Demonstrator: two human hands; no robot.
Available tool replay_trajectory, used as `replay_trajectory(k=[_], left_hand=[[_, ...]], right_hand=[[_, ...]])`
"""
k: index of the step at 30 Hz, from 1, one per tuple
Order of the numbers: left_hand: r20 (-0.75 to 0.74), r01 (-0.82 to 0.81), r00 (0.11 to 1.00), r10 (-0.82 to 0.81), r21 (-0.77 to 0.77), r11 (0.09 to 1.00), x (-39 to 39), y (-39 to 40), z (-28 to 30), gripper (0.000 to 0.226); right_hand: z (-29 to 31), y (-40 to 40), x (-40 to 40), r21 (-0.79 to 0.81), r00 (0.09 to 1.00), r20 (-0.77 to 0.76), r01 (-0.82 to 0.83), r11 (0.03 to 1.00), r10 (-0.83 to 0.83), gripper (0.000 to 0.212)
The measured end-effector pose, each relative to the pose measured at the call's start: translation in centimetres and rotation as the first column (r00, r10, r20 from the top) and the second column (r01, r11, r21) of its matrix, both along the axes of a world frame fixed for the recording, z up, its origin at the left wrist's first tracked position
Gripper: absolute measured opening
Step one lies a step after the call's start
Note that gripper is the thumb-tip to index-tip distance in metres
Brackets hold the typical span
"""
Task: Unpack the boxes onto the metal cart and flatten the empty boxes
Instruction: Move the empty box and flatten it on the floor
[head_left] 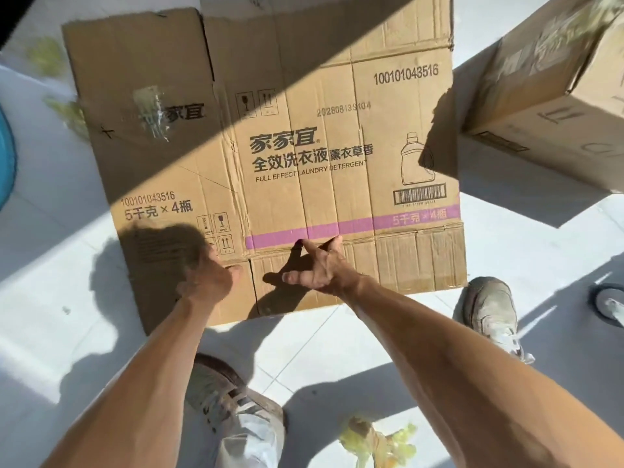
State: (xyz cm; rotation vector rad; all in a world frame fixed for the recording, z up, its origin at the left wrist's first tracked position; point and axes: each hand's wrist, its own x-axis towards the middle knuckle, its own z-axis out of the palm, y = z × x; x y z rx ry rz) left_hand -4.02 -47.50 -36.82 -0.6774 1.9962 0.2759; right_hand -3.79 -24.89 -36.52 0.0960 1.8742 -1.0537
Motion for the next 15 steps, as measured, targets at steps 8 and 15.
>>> replay_trajectory(k=[8,15], left_hand=[[-0.142,0.012,0.99,0.004,0.107,0.994,-1.4,10.8,7.5,0.067],[-0.356,0.063,0.934,0.033,0.254,0.965,-8.5,31.3,17.6,0.062]], right_hand=[[6.7,12.6,-3.5,0.511,0.963,-0.156,0.268,0.817,-0.219,0.034],[15.9,25.5,-9.2,0.608,0.842,-0.456,0.531,0.59,-0.288,0.031]])
